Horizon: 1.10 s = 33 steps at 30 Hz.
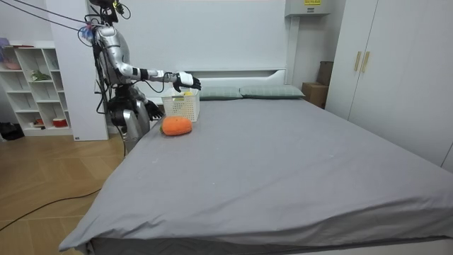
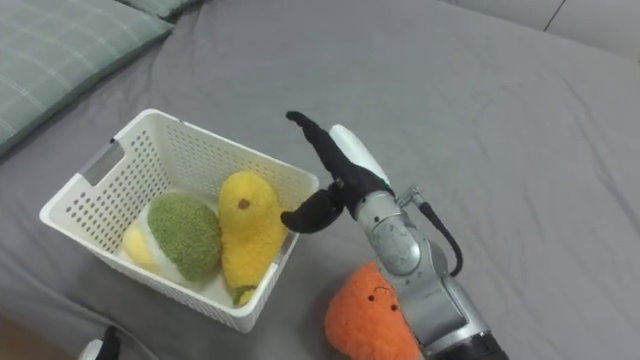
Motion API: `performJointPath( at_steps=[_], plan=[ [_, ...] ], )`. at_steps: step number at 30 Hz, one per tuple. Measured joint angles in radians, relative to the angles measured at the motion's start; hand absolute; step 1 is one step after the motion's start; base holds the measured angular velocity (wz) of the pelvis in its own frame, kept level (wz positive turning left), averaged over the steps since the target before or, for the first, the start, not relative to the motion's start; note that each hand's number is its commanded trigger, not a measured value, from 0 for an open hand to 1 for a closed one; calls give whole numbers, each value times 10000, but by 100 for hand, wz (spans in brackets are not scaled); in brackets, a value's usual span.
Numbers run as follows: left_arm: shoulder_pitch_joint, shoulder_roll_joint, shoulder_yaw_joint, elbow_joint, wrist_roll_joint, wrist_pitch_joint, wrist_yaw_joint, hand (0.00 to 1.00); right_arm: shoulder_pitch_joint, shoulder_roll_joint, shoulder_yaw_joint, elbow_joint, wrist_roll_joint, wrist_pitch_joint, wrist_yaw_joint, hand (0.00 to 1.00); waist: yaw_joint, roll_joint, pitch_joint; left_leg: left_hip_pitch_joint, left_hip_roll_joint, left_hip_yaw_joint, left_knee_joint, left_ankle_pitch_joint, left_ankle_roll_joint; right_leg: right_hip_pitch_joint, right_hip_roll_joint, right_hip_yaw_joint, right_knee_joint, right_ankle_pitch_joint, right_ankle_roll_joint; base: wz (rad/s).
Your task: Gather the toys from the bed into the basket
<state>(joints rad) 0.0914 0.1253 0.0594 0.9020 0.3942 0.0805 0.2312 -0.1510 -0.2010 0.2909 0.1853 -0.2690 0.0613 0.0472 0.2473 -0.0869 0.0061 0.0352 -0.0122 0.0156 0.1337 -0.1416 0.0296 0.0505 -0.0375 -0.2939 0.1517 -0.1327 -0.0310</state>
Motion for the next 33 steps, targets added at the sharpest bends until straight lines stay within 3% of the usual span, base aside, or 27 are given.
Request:
performJointPath(
  at_steps=[2, 7, 13, 22, 33],
  plan=[
    [55, 0, 171, 3, 0, 0, 14, 0, 232, -79, -244, 14, 214, 0, -181, 0, -24, 22, 6, 67, 17, 119, -28, -3, -1, 0, 28, 163, 3, 0, -1, -19],
    [286, 20, 181, 24, 2, 5, 116, 0, 519, -225, -612, 418, 696, -50, -544, 0, -524, 37, 4, 109, 1, 267, -29, -15, 10, 1, 44, 269, 16, 0, 0, -6],
    [479, 20, 182, 34, 1, 39, 357, 0, 871, -264, -825, 828, 842, -32, -1027, 0, -766, 53, -2, 107, -4, 376, -13, -24, 17, -19, 48, 346, 4, -1, 6, -3],
    [774, 2, 165, 32, -100, -4, 549, 0, 1194, -319, -836, 1398, 1031, -111, -1337, 0, -1077, 153, -104, 230, 12, 396, -4, -54, 25, 20, 45, 404, 17, -7, 19, -1],
    [839, 1, 130, -21, -158, -17, 704, 0, 1543, -317, -844, 2100, 1022, -170, -1309, 0, -1146, 188, -58, 235, 7, 479, -28, -69, 22, 28, 46, 454, 24, -17, 34, 0]
  ],
)
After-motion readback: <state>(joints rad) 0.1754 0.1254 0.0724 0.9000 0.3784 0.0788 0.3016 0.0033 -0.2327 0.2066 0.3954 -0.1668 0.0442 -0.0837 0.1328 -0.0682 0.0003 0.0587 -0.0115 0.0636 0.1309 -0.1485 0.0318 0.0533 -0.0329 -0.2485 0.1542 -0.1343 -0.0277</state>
